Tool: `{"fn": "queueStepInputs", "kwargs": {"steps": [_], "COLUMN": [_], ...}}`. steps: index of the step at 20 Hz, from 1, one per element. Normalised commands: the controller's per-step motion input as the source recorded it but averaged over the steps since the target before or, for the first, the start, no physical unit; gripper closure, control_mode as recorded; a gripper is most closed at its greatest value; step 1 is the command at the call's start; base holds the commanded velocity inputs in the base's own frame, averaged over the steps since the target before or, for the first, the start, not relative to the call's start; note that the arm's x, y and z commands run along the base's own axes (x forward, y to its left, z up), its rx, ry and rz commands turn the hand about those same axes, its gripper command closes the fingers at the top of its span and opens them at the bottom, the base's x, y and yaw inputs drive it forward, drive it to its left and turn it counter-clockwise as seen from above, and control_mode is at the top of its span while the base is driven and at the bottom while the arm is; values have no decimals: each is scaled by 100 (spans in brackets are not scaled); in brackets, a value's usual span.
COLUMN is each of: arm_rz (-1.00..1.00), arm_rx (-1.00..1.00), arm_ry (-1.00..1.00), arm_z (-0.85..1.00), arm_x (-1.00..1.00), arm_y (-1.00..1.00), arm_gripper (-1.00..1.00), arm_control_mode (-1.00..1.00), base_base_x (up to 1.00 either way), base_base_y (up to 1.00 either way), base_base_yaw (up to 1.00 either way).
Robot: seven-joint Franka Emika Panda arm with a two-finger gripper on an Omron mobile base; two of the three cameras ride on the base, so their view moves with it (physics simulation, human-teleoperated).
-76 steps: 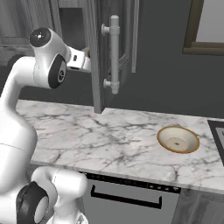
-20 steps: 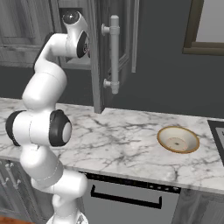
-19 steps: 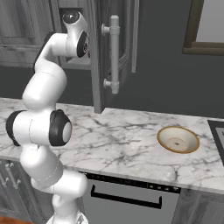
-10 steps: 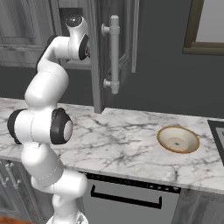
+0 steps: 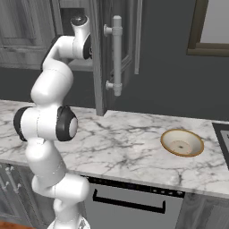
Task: Pick the pears from the cabinet and place them in one bowl. Pick the potato from the sink and place it in the other bowl.
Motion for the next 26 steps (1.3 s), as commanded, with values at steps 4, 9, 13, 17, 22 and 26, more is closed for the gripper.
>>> {"fn": "queueStepInputs", "kwargs": {"steps": [4,9,13,17,22,26], "arm_rz": [0,0,0,0,0,0], "arm_rx": [0,0,0,0,0,0], "arm_ry": [12,2,0,0,0,0], "arm_z": [0,0,0,0,0,0], "arm_x": [28,0,0,0,0,0], "arm_y": [0,0,0,0,0,0], "arm_gripper": [-100,-100,-100,100,100,100], "arm_control_mode": [-100,-100,-100,-100,-100,-100], "base_base_x": [0,0,0,0,0,0], "base_base_y": [0,0,0,0,0,0], "base_base_yaw": [0,0,0,0,0,0]}}
